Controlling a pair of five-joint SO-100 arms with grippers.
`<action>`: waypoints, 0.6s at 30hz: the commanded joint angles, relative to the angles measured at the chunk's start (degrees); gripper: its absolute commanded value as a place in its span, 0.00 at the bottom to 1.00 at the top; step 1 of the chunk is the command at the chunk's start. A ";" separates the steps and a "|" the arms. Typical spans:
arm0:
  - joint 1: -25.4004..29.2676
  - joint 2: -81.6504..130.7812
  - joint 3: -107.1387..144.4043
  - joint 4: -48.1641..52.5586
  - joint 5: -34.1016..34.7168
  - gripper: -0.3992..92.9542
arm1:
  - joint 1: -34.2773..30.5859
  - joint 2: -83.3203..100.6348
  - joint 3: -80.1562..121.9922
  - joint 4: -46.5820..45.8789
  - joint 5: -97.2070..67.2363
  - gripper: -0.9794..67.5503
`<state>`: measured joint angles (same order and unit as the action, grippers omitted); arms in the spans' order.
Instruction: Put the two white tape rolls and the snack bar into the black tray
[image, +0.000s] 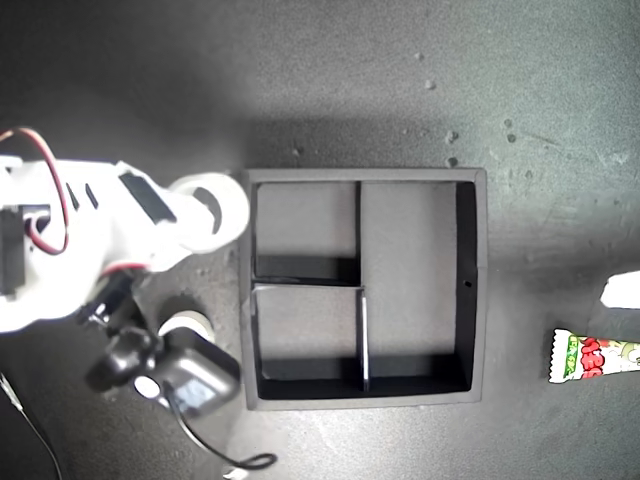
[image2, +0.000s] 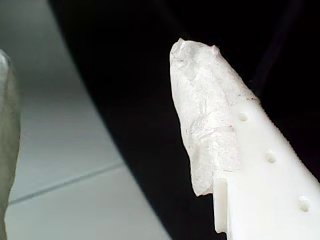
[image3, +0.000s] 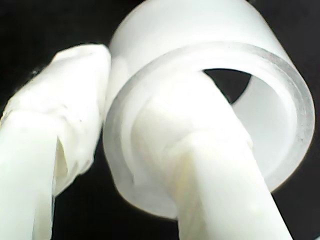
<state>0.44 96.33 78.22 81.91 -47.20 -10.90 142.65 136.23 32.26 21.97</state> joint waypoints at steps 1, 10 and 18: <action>1.05 -13.36 -27.86 10.37 1.49 0.01 | -3.16 -17.58 -29.09 11.69 2.64 0.36; 2.55 -41.92 -57.57 23.03 0.00 0.01 | -10.63 -32.52 -42.28 36.39 52.91 0.45; 4.31 -52.56 -62.49 23.03 -3.25 0.01 | -18.98 -32.52 -31.11 36.83 80.42 0.52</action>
<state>3.60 44.56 19.69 103.97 -49.04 -27.33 109.86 103.36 69.52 94.75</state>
